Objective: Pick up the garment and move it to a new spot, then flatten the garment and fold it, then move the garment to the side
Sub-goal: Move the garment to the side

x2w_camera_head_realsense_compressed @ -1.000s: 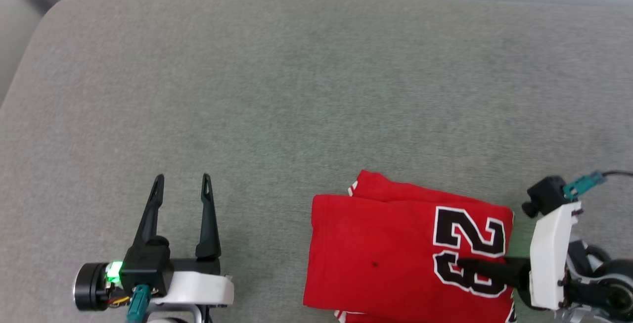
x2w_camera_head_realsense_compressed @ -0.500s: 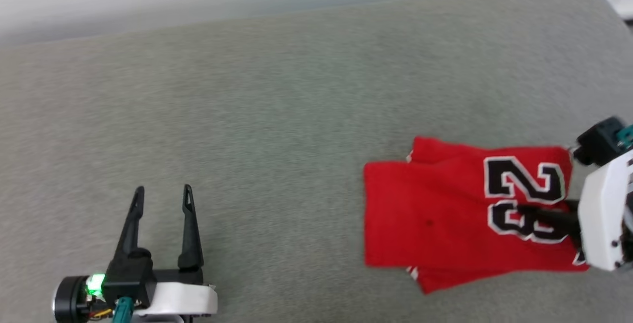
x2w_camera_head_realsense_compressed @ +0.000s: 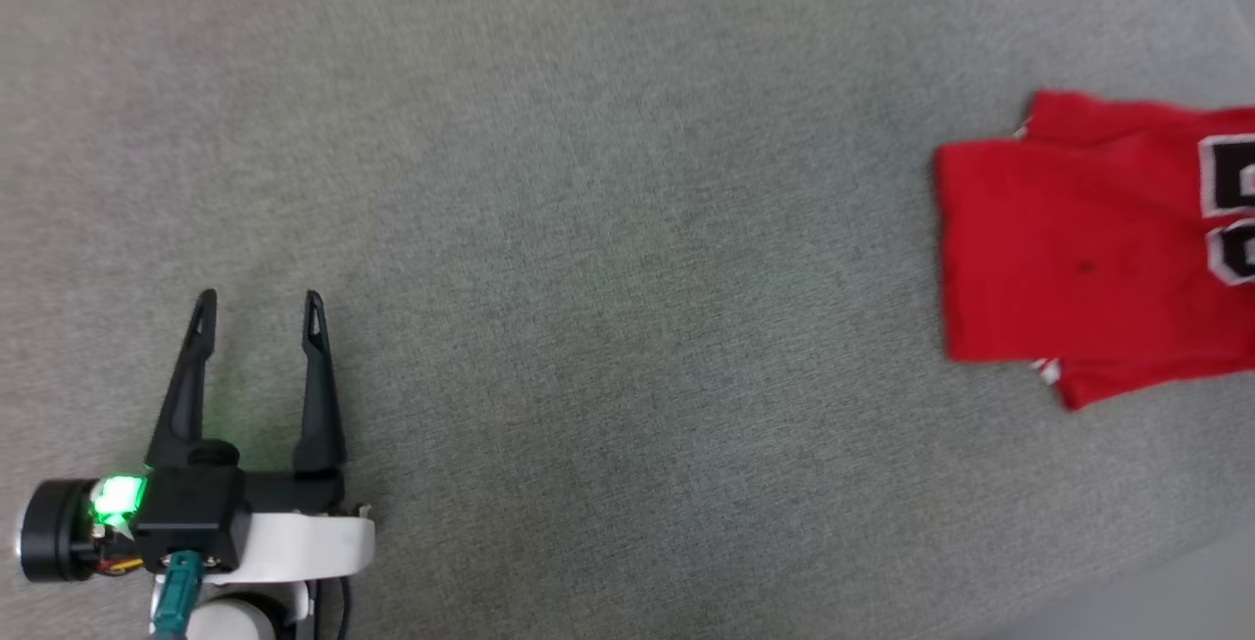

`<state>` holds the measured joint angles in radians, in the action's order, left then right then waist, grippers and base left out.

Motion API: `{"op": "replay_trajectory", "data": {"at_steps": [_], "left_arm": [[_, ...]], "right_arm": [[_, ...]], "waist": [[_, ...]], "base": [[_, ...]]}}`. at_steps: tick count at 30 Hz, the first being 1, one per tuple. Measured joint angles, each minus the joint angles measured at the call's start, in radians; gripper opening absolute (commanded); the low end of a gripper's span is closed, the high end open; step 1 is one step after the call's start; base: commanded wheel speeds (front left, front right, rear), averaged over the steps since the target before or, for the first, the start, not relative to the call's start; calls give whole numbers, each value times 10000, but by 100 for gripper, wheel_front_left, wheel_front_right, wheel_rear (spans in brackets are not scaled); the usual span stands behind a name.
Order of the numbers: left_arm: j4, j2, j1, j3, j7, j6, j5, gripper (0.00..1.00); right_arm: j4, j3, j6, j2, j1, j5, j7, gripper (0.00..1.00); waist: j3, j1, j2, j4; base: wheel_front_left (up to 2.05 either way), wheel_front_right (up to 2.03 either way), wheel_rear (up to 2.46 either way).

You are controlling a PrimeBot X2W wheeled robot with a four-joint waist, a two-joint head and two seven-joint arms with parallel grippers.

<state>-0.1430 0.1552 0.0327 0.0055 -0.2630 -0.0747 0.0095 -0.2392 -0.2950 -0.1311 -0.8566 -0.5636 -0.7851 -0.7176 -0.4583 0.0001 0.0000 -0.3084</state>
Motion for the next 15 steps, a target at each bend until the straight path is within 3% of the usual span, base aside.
{"op": "replay_trajectory", "data": {"at_steps": [15], "left_arm": [[-874,391,709,69,-40,-52,-50,100]], "right_arm": [[-3304,1396,0,159,-1934,2259,1289,0]], "waist": [[-1760,0,0,310]], "base": [[0,0,0]]}}
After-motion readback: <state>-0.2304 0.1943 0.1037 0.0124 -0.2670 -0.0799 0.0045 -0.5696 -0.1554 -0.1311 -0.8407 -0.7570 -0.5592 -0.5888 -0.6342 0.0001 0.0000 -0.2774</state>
